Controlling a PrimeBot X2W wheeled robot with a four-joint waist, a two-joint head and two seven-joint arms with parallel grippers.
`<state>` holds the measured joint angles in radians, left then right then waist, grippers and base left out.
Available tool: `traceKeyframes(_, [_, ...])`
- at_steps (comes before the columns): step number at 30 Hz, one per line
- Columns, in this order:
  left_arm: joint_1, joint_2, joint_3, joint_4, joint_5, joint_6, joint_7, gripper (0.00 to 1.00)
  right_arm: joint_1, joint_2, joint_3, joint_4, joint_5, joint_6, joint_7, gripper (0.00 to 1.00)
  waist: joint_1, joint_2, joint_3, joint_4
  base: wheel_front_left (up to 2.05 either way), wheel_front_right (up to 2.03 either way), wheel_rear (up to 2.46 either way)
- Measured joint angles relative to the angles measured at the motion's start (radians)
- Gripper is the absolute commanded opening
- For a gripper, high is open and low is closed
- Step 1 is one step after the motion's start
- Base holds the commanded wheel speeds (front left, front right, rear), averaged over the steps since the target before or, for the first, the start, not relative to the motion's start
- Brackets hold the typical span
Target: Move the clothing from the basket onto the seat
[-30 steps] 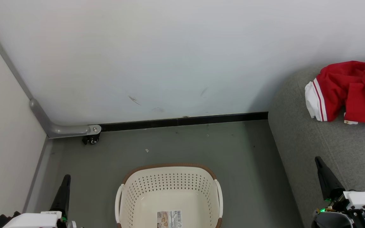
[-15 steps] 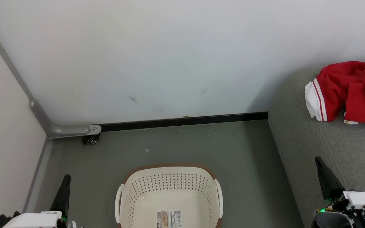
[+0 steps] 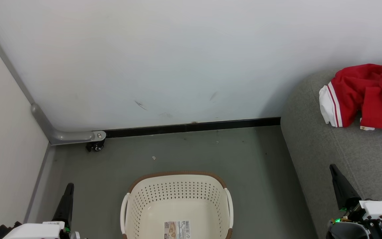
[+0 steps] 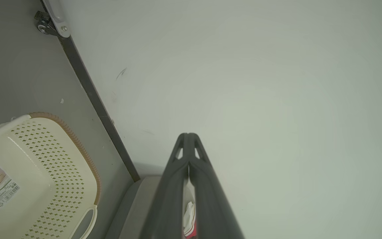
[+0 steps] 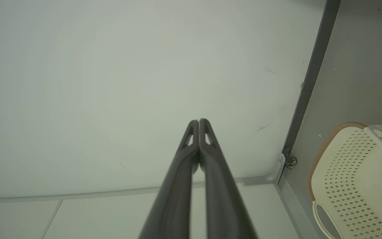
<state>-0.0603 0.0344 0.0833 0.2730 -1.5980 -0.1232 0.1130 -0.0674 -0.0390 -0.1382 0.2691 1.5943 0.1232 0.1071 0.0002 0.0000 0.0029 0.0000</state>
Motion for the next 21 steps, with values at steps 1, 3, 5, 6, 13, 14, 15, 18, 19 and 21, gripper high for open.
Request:
traceKeyframes(1, [0.000,0.000,0.000,0.000,0.000,0.000,0.000,0.00,0.000,0.000,0.000,0.000,0.000,0.000,0.000,0.00,0.0001,0.0000,0.000,0.000,0.00,0.00,0.00])
traceKeyframes(3, [0.000,0.000,0.000,0.000,0.000,0.000,0.000,0.00,0.000,0.000,0.000,0.000,0.000,0.000,0.000,0.00,0.0000,0.0000,0.000,0.000,0.00,0.00,0.00])
traceKeyframes(5, [0.000,0.000,0.000,0.000,0.000,0.000,0.000,0.00,0.000,0.000,0.000,0.000,0.000,0.000,0.000,0.00,0.0000,0.0000,0.000,0.000,0.00,0.00,0.00])
traceKeyframes(6, [0.000,0.000,0.000,0.000,0.000,0.000,0.000,0.00,0.000,0.000,0.000,0.000,0.000,0.000,0.000,0.00,0.0000,0.0000,0.000,0.000,0.00,0.00,0.00])
traceKeyframes(13, [0.000,0.000,0.000,0.000,0.000,0.000,0.000,0.00,0.000,0.000,0.000,0.000,0.000,0.000,0.000,0.00,-0.0001,0.0000,0.000,0.000,0.00,0.00,0.00])
traceKeyframes(14, [0.000,0.000,0.000,0.000,0.000,0.000,0.000,0.00,0.000,0.000,0.000,0.000,0.000,0.000,0.000,0.00,0.0000,0.0000,0.000,0.000,0.00,0.00,0.00])
traceKeyframes(15, [0.000,0.000,0.000,0.000,0.000,0.000,0.000,0.00,0.000,0.000,0.000,0.000,0.000,0.000,0.000,0.00,-0.0001,0.0000,0.000,0.000,0.00,0.00,0.00])
traceKeyframes(18, [0.000,0.000,0.000,0.000,0.000,0.000,0.000,0.00,0.000,0.000,0.000,0.000,0.000,0.000,0.000,0.00,-0.0001,0.0000,0.000,0.000,0.00,0.00,0.00])
traceKeyframes(19, [0.000,0.000,0.000,0.000,0.000,0.000,0.000,0.00,0.000,0.000,0.000,0.000,0.000,0.000,0.000,0.00,0.0000,0.0000,0.000,0.000,0.00,0.00,0.00])
traceKeyframes(21, [0.000,0.000,0.000,0.000,0.000,0.000,0.000,0.00,0.000,0.000,0.000,0.000,0.000,0.000,0.000,0.00,-0.0001,0.0000,0.000,0.000,0.00,0.00,0.00])
